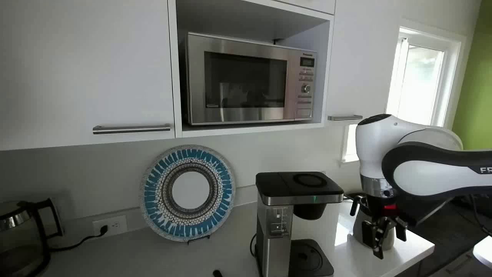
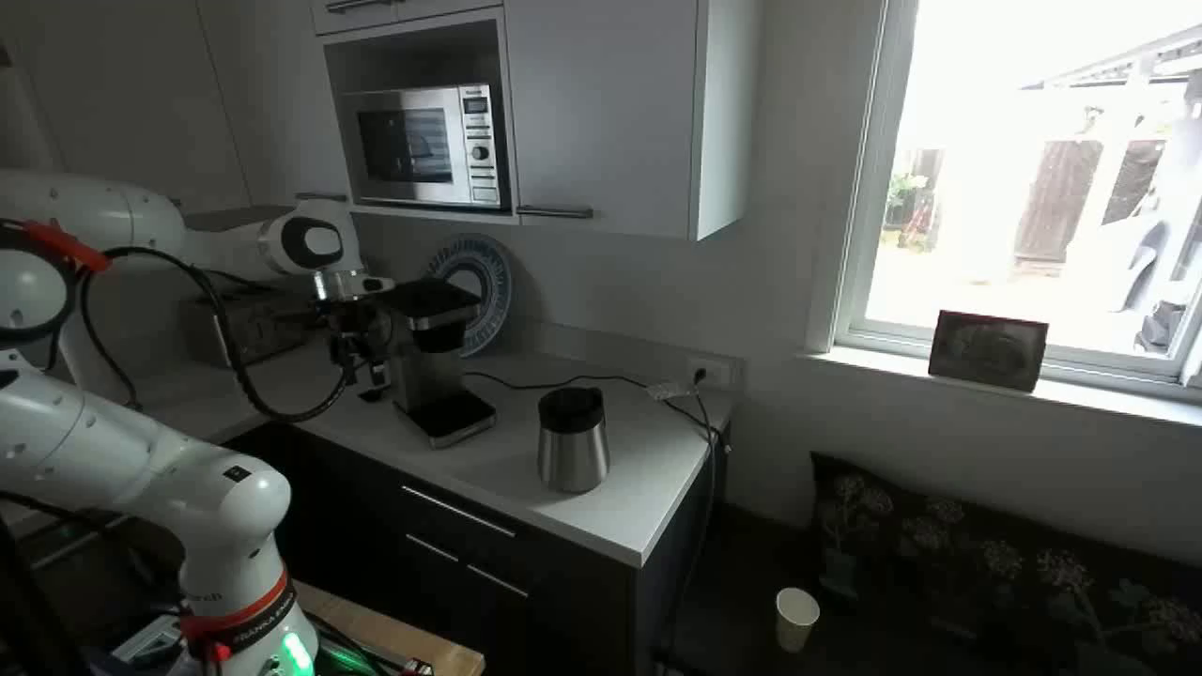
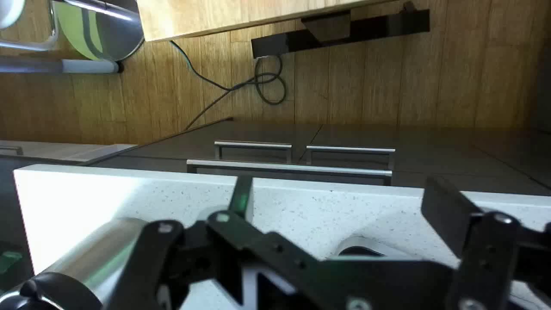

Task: Turn the coffee jar ninety degrees clockwise on the kitchen counter

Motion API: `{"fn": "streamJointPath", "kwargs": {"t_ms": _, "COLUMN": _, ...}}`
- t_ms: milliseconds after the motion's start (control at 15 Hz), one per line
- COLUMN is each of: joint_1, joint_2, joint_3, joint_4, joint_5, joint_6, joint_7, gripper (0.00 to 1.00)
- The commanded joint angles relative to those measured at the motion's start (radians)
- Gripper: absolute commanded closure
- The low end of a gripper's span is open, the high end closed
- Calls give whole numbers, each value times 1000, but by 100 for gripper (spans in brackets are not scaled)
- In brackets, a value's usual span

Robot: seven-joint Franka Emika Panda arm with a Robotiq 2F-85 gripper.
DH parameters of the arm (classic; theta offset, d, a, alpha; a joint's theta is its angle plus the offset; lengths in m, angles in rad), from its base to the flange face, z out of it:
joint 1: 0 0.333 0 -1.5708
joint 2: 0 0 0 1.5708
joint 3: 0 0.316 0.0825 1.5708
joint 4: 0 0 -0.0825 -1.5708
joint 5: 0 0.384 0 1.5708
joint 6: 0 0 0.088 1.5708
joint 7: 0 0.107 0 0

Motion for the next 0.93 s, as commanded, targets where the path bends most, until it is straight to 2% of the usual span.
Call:
{"fn": "streamJointPath", "kwargs": {"t_ms": 0, "joint_1": 20, "joint_2": 3, "joint_3": -16, "joint_4": 2, "joint_5": -9, "joint_6": -2, "joint_7": 10, "gripper": 0}}
{"fn": "streamJointPath", "kwargs": {"t_ms": 133, "joint_1": 20, "joint_2": 3, "joint_3": -16, "joint_4": 2, "joint_5": -9, "joint_6": -2, "joint_7": 10, "gripper": 0}}
{"fn": "streamJointPath", "kwargs": {"t_ms": 400, "joint_1": -38, "joint_2": 65, "joint_3": -75, "joint_4": 42, "joint_5": -82, "joint_6": 32, "joint_7": -15, "gripper": 0}}
{"fn": "streamJointPath", "kwargs": {"t_ms": 533, "joint_1": -63, "joint_2": 78, "joint_3": -113, "joint_4": 52, "joint_5": -186, "joint_6": 120, "joint_7": -56, "gripper": 0}}
{"fn": "streamJointPath", "kwargs": {"t_ms": 667, "joint_1": -81, "joint_2": 94, "joint_3": -176, "joint_4": 55, "joint_5": -248, "joint_6": 264, "joint_7": -124, "gripper": 0}}
{"fn": "streamJointPath", "kwargs": {"t_ms": 867, "joint_1": -96, "joint_2": 136, "joint_3": -269, "joint_4": 66, "joint_5": -253, "joint_6": 453, "joint_7": -239, "gripper": 0}}
